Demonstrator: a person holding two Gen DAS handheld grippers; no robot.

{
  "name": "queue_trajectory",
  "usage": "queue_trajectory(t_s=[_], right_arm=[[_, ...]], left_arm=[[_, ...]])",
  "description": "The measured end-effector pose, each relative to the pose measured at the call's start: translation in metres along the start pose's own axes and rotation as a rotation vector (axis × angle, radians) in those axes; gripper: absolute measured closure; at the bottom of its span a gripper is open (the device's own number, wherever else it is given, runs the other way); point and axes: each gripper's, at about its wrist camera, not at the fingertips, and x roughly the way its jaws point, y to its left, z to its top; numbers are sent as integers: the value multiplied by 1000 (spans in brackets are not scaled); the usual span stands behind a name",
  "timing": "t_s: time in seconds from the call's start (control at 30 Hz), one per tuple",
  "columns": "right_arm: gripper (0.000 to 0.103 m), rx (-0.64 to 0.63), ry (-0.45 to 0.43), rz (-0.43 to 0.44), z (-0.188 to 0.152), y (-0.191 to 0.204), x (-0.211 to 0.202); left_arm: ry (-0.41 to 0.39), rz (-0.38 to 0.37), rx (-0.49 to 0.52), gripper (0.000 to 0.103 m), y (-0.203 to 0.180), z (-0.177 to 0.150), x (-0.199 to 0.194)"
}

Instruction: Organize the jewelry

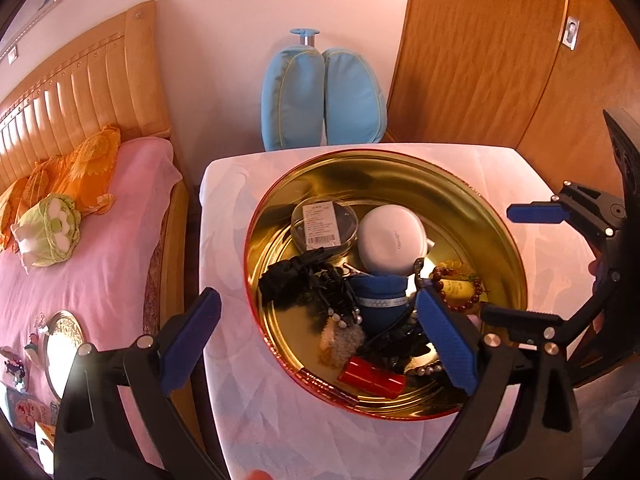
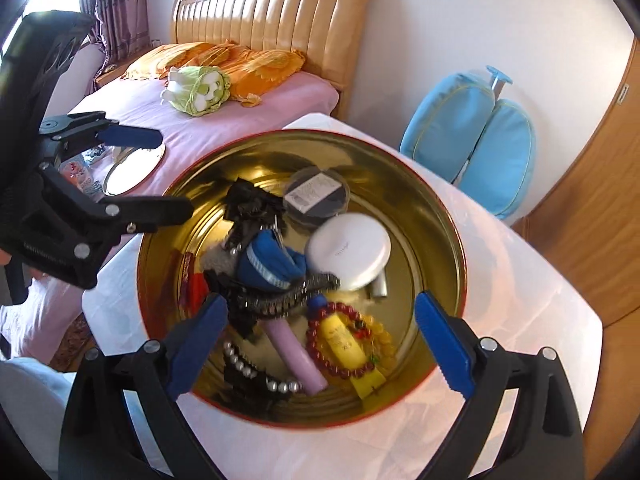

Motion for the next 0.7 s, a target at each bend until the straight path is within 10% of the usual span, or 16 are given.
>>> queue_trajectory(t_s=[0.37,0.7], right_arm=[[7,52,14,-24,-17,-14,-46],[7,10,-3,-45,-9,0,-57]], left_arm=[[52,-88,97,8,-25,3,-27],[40,15,126,8,-27,2,-43]])
